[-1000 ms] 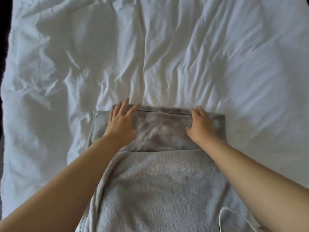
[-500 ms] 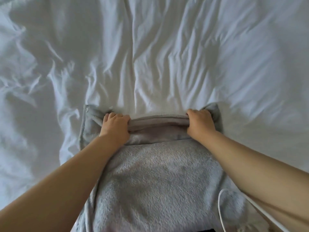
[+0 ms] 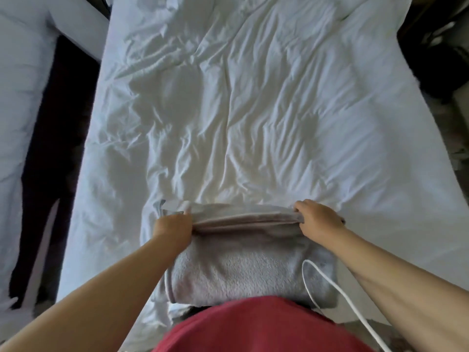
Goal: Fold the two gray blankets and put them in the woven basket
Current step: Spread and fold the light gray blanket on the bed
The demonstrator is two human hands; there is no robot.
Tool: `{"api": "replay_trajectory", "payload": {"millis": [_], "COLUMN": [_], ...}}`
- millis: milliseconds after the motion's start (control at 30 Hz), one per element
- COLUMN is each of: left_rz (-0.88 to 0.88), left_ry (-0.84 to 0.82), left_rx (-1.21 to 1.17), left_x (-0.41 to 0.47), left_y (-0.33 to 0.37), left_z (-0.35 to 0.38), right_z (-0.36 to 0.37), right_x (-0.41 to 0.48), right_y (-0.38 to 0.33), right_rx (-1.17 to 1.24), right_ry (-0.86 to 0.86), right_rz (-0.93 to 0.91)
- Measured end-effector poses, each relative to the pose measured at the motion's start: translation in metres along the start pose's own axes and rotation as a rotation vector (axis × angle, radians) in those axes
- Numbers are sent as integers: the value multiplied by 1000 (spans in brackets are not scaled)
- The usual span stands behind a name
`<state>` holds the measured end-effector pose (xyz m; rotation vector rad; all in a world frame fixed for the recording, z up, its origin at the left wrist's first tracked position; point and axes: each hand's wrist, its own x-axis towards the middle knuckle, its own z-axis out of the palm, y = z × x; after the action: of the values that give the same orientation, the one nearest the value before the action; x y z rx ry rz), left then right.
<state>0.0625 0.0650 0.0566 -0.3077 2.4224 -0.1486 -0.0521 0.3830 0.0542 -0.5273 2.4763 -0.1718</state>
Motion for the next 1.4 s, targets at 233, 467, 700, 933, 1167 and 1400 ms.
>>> {"api": "replay_trajectory", "payload": {"millis": [233, 467, 700, 933, 1167, 1400], "left_rz": [-32, -105, -207, -187, -344, -481], "left_ry": [-165, -212, -25, -25, -128, 17], "left_rx": [-166, -375, -347, -287, -1000, -1222], "left_x": [-47, -62, -72, -65, -45, -39], "left_y": [8, 7, 22, 27, 20, 15], "left_z": [40, 63, 60, 49, 47, 50], "right_z": [53, 61, 51, 55, 55, 55], "right_x": [-58, -62, -48, -49, -52, -45], "right_y": [12, 18, 20, 28, 47, 55], "right_rx": [7, 16, -236, -276, 269, 311], "right_ry": [-167, -254, -35, 29, 55, 15], "right_rz": [125, 173, 101, 203, 328, 393]}}
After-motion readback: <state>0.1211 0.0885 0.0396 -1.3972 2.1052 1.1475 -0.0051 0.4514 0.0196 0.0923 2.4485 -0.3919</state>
